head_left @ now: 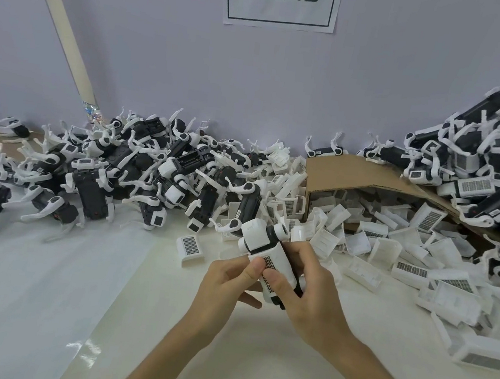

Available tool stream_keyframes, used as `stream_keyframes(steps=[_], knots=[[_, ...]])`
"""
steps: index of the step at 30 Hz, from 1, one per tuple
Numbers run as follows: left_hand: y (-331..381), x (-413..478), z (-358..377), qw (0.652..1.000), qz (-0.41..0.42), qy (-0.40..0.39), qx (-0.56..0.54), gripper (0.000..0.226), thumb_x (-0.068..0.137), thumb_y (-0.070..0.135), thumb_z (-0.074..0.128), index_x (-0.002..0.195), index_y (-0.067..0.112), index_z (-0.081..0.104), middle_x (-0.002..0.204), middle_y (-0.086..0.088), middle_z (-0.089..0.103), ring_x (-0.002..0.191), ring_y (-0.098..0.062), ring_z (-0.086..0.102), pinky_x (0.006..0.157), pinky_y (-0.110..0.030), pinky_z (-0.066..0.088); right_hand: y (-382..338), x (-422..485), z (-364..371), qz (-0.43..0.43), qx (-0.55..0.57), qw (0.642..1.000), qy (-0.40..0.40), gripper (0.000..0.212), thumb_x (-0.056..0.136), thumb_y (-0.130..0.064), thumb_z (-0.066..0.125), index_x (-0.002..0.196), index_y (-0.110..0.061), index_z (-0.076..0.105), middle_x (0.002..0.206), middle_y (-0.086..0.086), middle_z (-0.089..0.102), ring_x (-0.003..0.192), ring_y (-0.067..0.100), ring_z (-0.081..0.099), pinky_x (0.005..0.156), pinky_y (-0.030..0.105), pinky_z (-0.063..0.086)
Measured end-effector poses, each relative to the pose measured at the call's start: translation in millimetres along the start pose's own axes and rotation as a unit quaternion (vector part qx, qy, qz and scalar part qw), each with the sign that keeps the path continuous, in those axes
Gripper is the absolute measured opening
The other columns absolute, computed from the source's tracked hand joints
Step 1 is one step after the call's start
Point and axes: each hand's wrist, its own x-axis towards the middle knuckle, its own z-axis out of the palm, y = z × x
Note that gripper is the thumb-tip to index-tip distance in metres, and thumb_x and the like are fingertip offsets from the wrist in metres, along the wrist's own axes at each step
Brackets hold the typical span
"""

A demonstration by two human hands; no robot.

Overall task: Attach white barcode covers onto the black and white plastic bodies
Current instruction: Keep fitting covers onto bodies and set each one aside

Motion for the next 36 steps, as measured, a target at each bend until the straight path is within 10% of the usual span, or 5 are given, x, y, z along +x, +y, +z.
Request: stream_keyframes(steps=[12,21,30,36], knots=[[3,0,-3,1.0,0.014,0.001,0.003,0.042,0.074,0.053,0.07,0.109,0.031,0.075,0.105,-0.001,0.077,0.094,-0.017,0.071,0.081,-0.029,0.056,-4,4,-4,-0.026,-0.016,0.999,-0.043,0.036,0.088,-0.056,0.066,0.122,-0.059,0.054,0.106,-0.02,0.069,0.093,0.009,0.069,0.07,0.023,0.059],[1,-1,-3,0.999,-0.012,0.045,-0.013,0.021,0.079,0.036,0.07,0.09,0.023,0.081,0.089,-0.009,0.077,0.084,-0.03,0.073,0.055,-0.024,0.048,1,3,-7,-0.025,-0.03,0.999,-0.028,0.036,0.089,-0.052,0.067,0.121,-0.036,0.063,0.095,-0.009,0.072,0.082,0.014,0.071,0.064,0.025,0.058],[1,2,-4,0.994,-0.021,0.093,-0.061,0.03,0.087,0.046,0.064,0.103,0.026,0.079,0.101,-0.008,0.078,0.093,-0.027,0.074,0.077,-0.032,0.059,7,4,-10,-0.029,-0.134,0.99,-0.032,0.034,0.089,-0.055,0.054,0.121,-0.045,0.06,0.114,-0.025,0.062,0.114,0.004,0.057,0.095,0.008,0.034],[6,3,-8,0.985,-0.079,0.096,-0.12,0.051,0.079,0.06,0.064,0.107,0.019,0.076,0.101,-0.009,0.077,0.089,-0.022,0.073,0.067,-0.031,0.059,8,13,-21,-0.011,-0.09,0.996,0.025,0.026,0.092,-0.038,0.057,0.115,-0.028,0.063,0.112,-0.018,0.061,0.106,0.009,0.06,0.088,0.015,0.043]])
